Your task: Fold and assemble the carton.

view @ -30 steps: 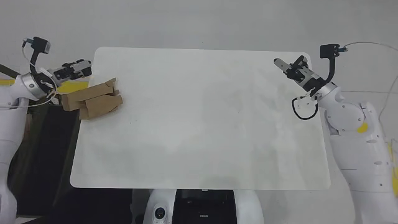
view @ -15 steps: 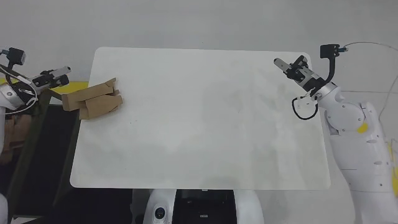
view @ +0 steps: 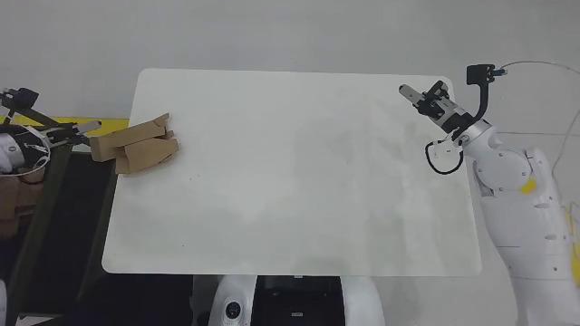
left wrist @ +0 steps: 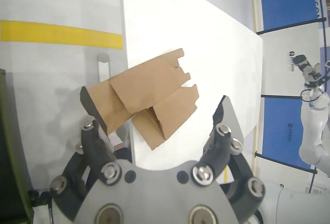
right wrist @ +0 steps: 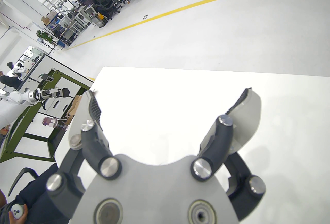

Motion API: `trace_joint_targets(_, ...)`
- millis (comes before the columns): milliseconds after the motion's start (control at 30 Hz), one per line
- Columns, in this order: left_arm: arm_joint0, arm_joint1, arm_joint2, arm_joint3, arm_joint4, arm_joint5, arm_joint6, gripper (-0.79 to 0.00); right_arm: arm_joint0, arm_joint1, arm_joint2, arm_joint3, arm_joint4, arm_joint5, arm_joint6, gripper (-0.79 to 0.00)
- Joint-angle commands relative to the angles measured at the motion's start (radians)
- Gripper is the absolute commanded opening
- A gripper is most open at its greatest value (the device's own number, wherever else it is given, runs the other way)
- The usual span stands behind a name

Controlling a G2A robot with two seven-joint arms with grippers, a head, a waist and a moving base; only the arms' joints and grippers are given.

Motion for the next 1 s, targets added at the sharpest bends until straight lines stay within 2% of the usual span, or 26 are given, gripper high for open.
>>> trace_joint_targets(0,-0.019,-0.002,0.012,0.022,0.031,0.01,0.006,0.0,0.0,0.0,0.0,0.0,0.0,0.0,0.0,0.0)
trace_joint_targets(200,-0.071,-0.008,0.056,0.08,0.133,0.042,0.016,0.0,0.0,0.0,0.0,0.0,0.0,0.0,0.0,0.0)
trace_joint_targets(467,-0.136,-0.028,0.131,0.134,0.28,0.145,0.062,0.0,0.0,0.0,0.0,0.0,0.0,0.0,0.0,0.0)
trace_joint_targets(833,-0.202,-0.069,0.202,0.215,0.335,0.184,0.095,0.0,0.0,0.0,0.0,0.0,0.0,0.0,0.0,0.0)
trace_joint_targets(867,-0.208,-0.072,0.206,0.223,0.338,0.186,0.096,-0.105,0.0,0.0,0.0,0.0,0.0,0.0,0.0,0.0)
trace_joint_targets(900,-0.213,-0.075,0.211,0.23,0.343,0.187,0.098,-0.357,0.0,0.0,0.0,0.0,0.0,0.0,0.0,0.0)
trace_joint_targets(967,-0.224,-0.08,0.22,0.245,0.352,0.19,0.103,-0.563,0.0,0.0,0.0,0.0,0.0,0.0,0.0,0.0)
